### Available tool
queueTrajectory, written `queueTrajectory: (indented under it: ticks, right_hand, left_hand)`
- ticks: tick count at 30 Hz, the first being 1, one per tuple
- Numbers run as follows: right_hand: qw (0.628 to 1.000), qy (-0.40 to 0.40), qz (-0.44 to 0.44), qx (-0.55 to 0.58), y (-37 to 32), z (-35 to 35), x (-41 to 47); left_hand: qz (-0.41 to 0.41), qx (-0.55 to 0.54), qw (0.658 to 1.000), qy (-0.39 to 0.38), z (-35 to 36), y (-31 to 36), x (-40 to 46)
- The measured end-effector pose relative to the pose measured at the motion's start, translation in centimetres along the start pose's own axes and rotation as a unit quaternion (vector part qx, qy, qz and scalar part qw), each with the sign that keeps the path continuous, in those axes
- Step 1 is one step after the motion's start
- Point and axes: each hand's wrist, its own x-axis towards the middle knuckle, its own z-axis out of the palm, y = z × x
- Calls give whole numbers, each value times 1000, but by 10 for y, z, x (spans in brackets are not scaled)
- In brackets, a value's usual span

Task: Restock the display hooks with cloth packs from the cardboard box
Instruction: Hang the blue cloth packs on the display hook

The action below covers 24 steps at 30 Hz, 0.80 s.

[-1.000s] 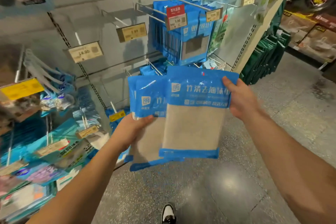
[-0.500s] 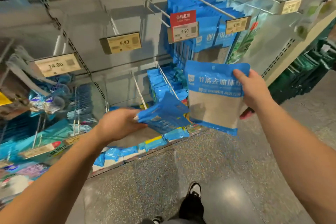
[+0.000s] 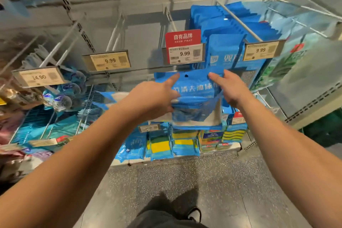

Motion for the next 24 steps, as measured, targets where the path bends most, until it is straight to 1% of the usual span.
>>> queueTrajectory:
  ticks: [2, 4, 7, 8, 10, 12, 15, 16, 20, 24]
  right_hand:
    - [1000, -2, -16, 4, -3, 1, 9]
    - [1000, -12, -12, 19, -5, 0, 16]
    - [998, -28, -41, -36, -7, -4, 19]
    - [998, -31, -50, -34, -9, -4, 20]
    - [997, -38, -68, -9, -16, -1, 22]
    - [995, -53, -82, 15, -22, 4, 25]
    - [988, -79, -69, 112, -22, 8, 35]
    - [986, -86, -66, 128, -23, 9, 36]
    - [985, -87, -73, 130, -27, 13, 39]
    - [979, -89, -64, 174, -26, 13, 38]
  left_hand:
    - [-13, -26, 999, 16, -8, -3, 7]
    - [-16, -35, 999, 26, -14, -4, 7]
    - [-11, -30, 999, 41, -18, -6, 0]
    - [-14, -35, 998, 48, -22, -7, -3]
    - [-13, -49, 997, 65, -30, -12, -7]
    - [-13, -50, 997, 65, -37, -16, -8]
    - [-8, -40, 998, 51, -40, -18, -8]
    - [-8, -40, 998, 47, -39, -19, -8]
    - [-13, -56, 997, 45, -39, -19, -8]
    - [-20, -72, 996, 47, -38, -20, -8]
